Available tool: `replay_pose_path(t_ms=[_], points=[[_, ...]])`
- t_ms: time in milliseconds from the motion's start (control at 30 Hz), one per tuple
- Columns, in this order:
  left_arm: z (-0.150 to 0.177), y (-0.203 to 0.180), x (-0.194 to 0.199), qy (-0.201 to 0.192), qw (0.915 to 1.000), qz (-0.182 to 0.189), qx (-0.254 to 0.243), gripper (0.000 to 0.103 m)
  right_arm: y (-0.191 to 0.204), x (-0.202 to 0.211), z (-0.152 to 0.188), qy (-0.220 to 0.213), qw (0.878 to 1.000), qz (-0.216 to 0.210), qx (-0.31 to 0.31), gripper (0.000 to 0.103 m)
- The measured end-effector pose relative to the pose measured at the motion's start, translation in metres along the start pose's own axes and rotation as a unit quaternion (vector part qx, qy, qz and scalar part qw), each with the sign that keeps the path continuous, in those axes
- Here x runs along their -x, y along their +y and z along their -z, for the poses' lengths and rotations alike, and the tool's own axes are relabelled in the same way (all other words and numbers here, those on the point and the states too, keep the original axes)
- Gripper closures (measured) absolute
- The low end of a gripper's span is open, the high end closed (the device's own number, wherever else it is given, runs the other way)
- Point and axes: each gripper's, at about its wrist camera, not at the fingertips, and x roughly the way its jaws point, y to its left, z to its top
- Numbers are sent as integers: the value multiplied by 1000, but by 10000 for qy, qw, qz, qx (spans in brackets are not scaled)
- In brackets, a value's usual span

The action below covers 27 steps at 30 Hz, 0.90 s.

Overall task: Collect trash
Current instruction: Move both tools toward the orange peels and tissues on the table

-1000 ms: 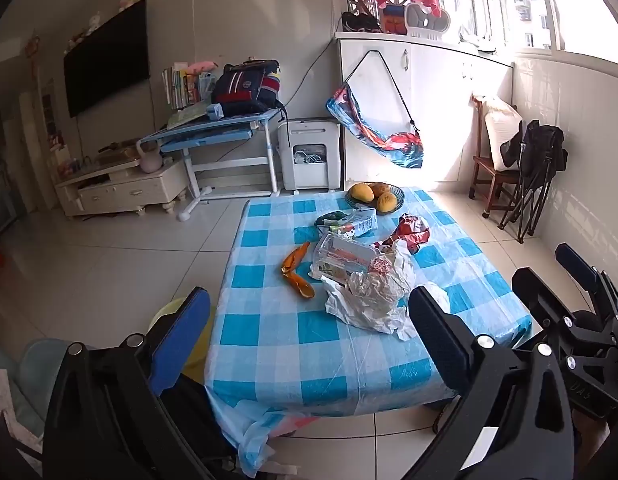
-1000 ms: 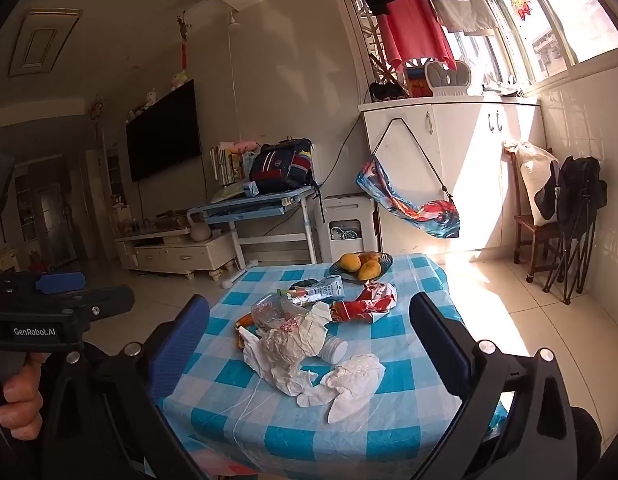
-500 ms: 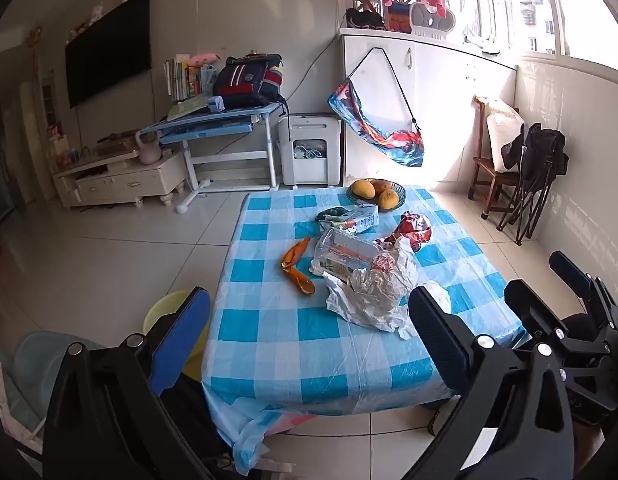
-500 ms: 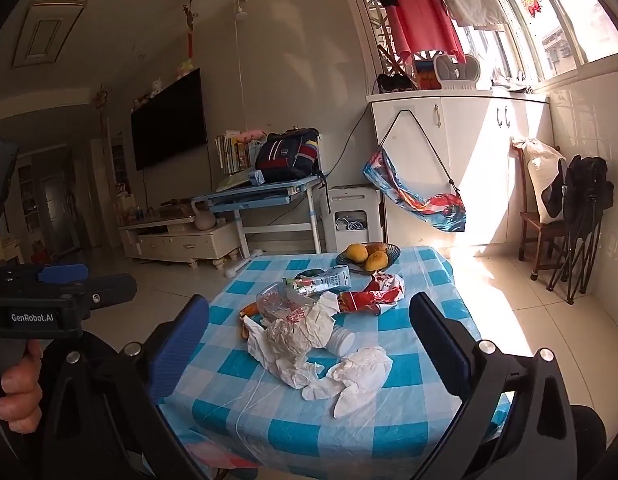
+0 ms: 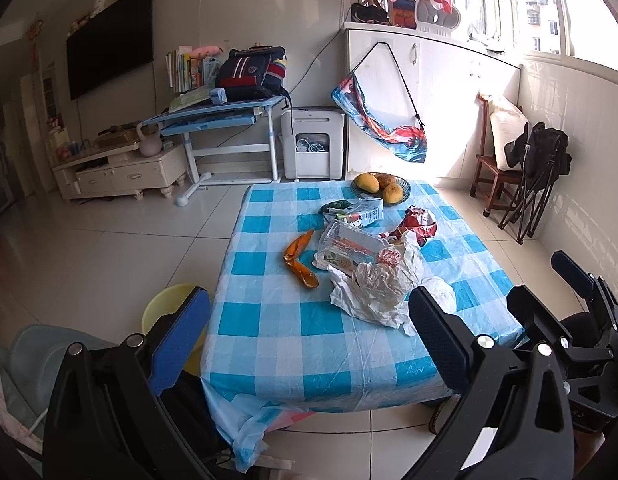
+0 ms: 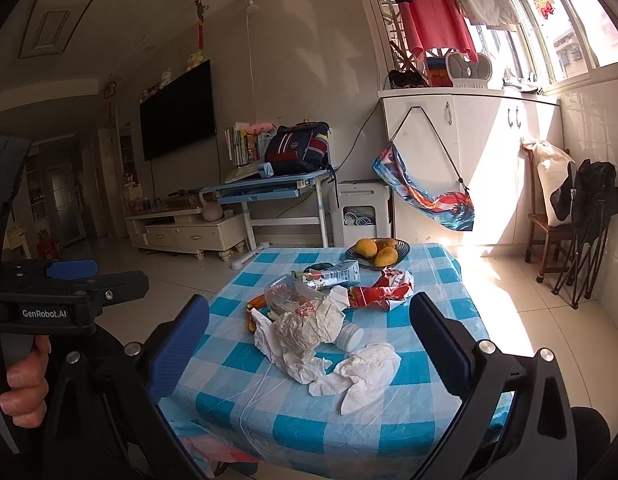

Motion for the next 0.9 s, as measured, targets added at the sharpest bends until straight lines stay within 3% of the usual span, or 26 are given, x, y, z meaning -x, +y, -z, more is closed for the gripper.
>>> replay_pose_path(t_ms=[367, 900], points=[[3, 2, -26, 267, 9996, 21, 63, 7, -3, -9, 2, 205, 9998, -33, -6, 7], [2, 30, -79, 668, 9970, 58, 394, 7, -18, -74, 16, 1514, 9879, 196, -287, 7]])
